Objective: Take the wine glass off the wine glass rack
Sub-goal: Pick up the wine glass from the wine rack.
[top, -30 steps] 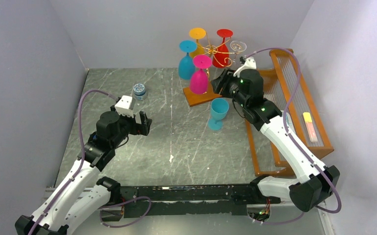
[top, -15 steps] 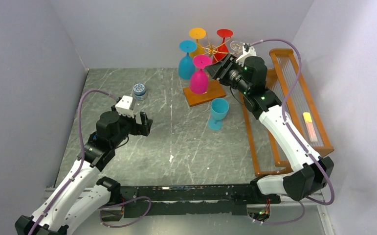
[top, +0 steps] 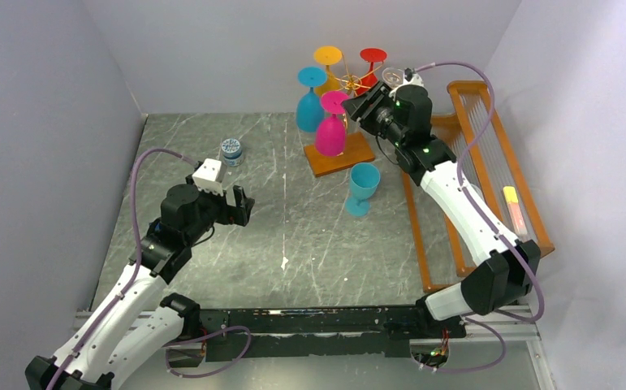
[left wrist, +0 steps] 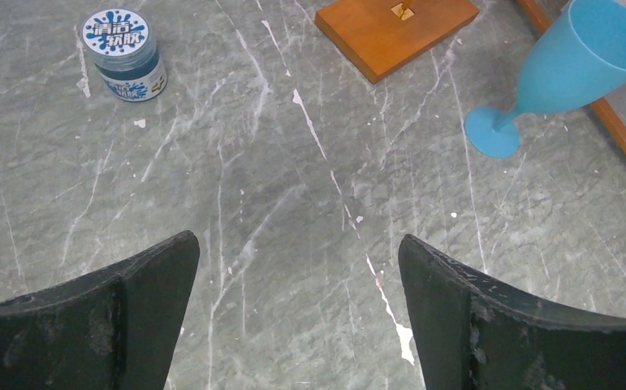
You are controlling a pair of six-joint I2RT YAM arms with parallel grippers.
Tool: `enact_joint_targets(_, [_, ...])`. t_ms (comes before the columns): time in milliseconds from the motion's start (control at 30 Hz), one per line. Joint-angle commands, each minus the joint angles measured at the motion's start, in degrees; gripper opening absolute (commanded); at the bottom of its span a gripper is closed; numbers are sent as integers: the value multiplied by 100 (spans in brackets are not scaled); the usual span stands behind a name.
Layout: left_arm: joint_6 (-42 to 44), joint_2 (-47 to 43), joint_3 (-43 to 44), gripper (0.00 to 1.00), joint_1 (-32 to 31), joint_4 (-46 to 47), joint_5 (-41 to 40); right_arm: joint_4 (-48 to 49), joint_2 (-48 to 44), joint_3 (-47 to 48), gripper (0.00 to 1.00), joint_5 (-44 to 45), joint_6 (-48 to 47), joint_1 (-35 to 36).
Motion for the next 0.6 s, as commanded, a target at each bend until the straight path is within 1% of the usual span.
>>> enact_joint_targets(0, [-48, 26, 61, 97, 8, 104, 123, 114, 223, 279, 49, 88, 13, -49])
enact_joint_targets(167, [-48, 31, 70, 97, 7, 103, 210, 342, 280, 231, 48, 89, 12, -79])
enact_joint_targets(267, [-58, 29, 61, 97, 12, 97, 223, 262, 407, 316, 45, -98, 10, -123])
enact_joint_targets(400, [-42, 62, 52, 97, 7, 146, 293, 503, 468, 207, 41, -332, 115, -236])
enact_joint_targets(567, [-35, 100, 69, 97, 10, 138, 325, 712, 586, 150, 38, -771, 403, -472])
